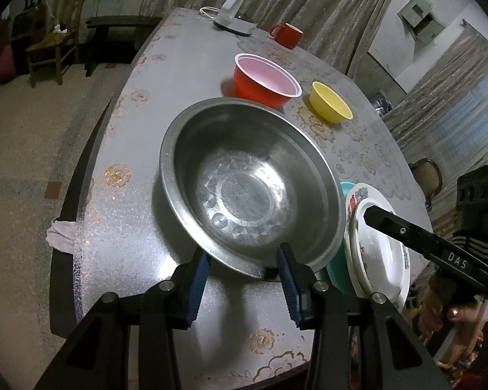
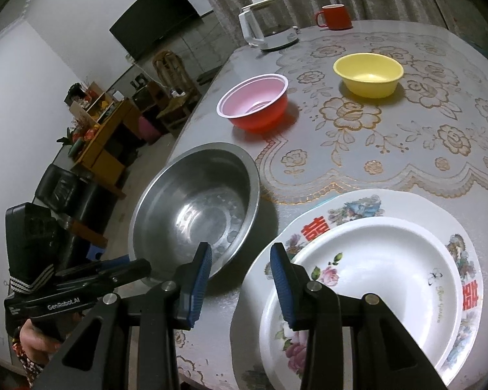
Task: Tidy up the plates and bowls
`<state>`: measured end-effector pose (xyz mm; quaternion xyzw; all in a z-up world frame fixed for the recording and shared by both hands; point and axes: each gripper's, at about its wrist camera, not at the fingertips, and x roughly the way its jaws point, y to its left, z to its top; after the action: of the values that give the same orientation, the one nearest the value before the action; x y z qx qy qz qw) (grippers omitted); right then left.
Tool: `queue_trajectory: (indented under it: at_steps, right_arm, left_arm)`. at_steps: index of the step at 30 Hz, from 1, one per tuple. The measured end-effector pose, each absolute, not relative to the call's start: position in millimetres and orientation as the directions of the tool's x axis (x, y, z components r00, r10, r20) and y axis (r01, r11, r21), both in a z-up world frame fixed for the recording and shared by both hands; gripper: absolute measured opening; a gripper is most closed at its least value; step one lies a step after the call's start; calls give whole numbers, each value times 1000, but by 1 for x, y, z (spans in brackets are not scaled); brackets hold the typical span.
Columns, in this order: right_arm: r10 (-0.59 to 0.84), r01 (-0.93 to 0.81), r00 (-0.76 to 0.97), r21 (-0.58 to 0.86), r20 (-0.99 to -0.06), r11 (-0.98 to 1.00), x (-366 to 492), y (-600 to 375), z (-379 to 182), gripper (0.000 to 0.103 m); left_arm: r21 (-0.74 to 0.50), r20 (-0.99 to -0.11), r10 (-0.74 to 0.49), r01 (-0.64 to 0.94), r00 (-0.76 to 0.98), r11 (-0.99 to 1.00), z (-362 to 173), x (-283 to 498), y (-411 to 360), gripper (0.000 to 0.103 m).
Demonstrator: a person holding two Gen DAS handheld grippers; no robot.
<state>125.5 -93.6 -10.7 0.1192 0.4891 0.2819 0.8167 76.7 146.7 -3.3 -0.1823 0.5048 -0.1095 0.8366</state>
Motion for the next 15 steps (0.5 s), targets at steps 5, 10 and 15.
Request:
queue_trajectory:
  at_steps: [5,10,15]
  right_arm:
    - [567,-340,373,460,-735,820,124,-96,-11,38]
    - [552,-339,385,443,-739,830,124,-98,-10,38]
    - [532,-336,406,420,-743,843,124,-102,-8,38]
  left_arm:
    - [-410,-806,-365,5,466,912,-1,76,145,43]
    - [-402,-809,-357,4,466,916,1,77,144,43]
    - [-395,-816,-349,-3,460,919,1,78,144,43]
